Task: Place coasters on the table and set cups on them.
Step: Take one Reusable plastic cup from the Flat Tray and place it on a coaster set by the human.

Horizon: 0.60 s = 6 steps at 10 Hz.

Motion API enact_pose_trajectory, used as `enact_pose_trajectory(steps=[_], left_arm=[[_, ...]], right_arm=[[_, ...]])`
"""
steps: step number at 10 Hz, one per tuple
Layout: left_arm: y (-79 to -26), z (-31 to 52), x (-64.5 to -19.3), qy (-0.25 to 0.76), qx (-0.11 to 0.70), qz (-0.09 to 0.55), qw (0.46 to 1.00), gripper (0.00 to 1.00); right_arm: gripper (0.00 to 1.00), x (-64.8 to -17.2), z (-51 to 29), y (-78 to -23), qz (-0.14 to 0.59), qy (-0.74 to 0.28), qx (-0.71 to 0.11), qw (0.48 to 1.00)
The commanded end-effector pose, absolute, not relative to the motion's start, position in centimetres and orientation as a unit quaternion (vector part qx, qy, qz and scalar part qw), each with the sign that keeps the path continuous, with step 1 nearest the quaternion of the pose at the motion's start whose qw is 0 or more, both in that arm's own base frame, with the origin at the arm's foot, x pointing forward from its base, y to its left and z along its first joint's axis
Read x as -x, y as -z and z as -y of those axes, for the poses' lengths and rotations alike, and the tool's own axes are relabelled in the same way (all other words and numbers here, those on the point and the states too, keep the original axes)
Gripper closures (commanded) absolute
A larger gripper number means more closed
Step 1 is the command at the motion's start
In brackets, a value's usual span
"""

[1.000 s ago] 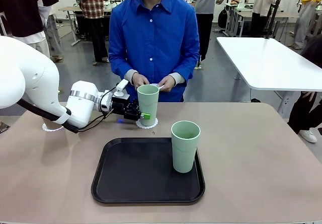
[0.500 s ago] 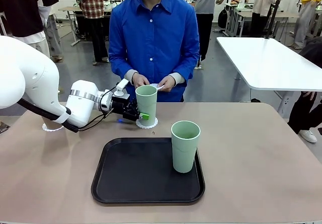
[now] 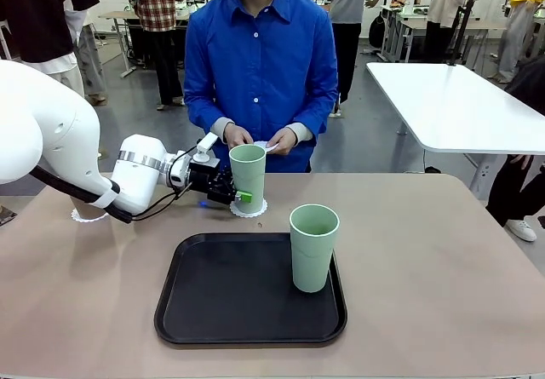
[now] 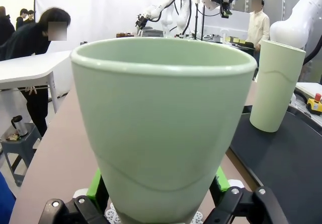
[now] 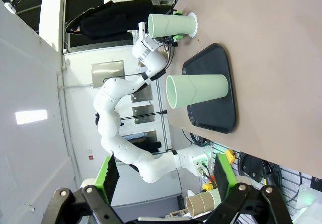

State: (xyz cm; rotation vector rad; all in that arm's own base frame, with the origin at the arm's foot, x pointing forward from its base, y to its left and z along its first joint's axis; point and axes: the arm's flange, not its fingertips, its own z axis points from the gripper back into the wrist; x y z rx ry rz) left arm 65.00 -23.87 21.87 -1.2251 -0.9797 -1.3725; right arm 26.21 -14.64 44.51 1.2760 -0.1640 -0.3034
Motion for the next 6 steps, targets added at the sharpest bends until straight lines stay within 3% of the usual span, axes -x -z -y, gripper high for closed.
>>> enact_pose_trajectory(steps=[1, 6], left_arm=[[-22.39, 23.84, -65.51, 0.579, 0.51, 0.385, 0.506, 0.0], [-23.06, 23.41, -65.52, 0.583, 0.505, 0.384, 0.508, 0.0]], right_arm=[[0.0, -26.26, 14.55, -44.57, 0.081, 0.138, -0.601, 0.783], [0.0, -26.26, 14.55, -44.57, 0.081, 0.138, -0.601, 0.783]])
